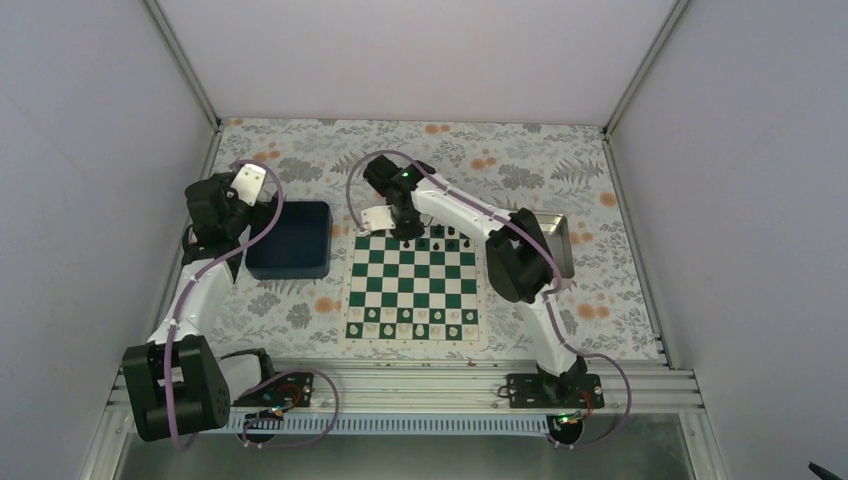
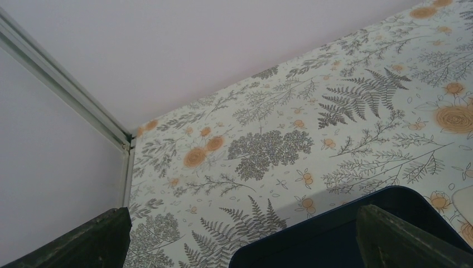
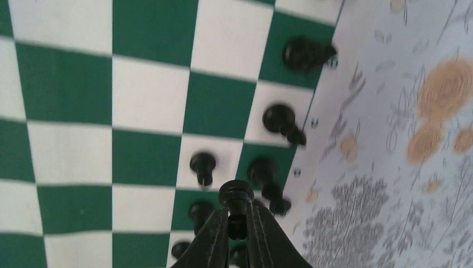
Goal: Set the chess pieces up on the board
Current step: Place the chess piece on the chessboard.
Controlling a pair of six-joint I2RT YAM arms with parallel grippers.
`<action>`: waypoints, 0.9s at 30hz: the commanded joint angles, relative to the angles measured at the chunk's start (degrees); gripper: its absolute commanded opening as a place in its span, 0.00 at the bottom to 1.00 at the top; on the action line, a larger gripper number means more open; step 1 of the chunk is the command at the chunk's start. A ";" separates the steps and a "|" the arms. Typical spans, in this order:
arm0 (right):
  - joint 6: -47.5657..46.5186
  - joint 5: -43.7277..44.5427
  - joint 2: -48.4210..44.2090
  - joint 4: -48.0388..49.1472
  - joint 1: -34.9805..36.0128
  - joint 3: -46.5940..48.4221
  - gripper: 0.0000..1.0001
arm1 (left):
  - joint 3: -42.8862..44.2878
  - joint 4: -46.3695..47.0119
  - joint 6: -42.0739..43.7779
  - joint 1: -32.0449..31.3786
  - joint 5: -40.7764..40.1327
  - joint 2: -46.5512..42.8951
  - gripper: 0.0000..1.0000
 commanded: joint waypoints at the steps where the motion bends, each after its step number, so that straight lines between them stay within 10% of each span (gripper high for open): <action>1: 0.71 -1.00 3.68 0.20 1.72 4.84 0.09 | 0.33 0.41 -0.06 0.29 1.00 -1.56 1.00; 27: 1.32 -3.46 8.95 3.03 2.26 5.50 0.11 | 0.03 0.68 0.14 0.49 1.34 -1.35 1.00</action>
